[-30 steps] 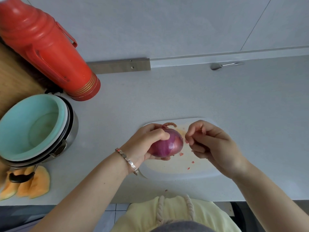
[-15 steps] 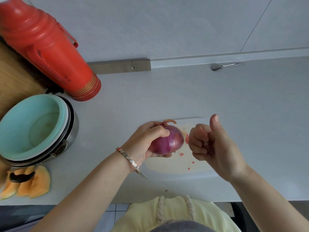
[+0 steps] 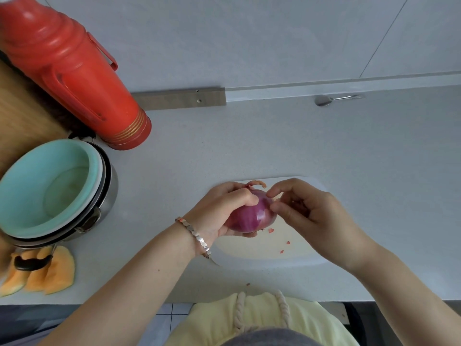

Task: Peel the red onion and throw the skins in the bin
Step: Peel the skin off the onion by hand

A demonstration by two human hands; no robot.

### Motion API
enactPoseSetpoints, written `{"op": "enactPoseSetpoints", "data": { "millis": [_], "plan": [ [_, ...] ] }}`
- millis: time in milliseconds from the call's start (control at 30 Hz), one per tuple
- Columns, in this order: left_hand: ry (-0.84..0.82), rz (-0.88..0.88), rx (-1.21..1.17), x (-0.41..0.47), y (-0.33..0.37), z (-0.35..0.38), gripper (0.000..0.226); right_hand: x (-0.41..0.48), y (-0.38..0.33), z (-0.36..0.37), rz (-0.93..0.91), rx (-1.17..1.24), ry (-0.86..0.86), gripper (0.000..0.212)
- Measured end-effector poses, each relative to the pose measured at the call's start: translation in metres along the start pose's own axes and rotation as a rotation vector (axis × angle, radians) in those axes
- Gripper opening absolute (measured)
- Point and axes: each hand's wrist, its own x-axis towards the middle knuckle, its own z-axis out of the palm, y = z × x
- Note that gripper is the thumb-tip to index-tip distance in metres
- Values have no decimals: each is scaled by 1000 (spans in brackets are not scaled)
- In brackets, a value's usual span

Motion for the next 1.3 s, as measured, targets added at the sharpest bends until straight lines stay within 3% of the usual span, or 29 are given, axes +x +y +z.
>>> {"op": "enactPoseSetpoints", "data": {
  "millis": [133, 367, 700, 833, 1033, 1200, 1300],
  "plan": [
    [2, 7, 17, 0, 1, 0, 72, 2, 1, -1, -25, -80, -17, 22],
    [5, 8, 24, -1, 1, 1, 45, 3, 2, 0, -9, -75, -45, 16],
    [-41, -21, 36, 0, -1, -1, 32, 4, 2, -3, -14, -172, -140, 19],
    [-55, -96, -191, 3, -3, -1, 24, -1, 6, 2, -64, -8, -35, 19],
    [-74, -222, -505, -2, -1, 2, 33, 0, 14, 15, 78, 408, 144, 15],
    [-78, -263, -586, -3, -1, 5, 34, 6, 11, 20, 164, 702, 169, 18],
    [-61, -262, -589, -2, -4, 6, 34, 8, 14, 22, 170, 758, 212, 20]
  ]
}}
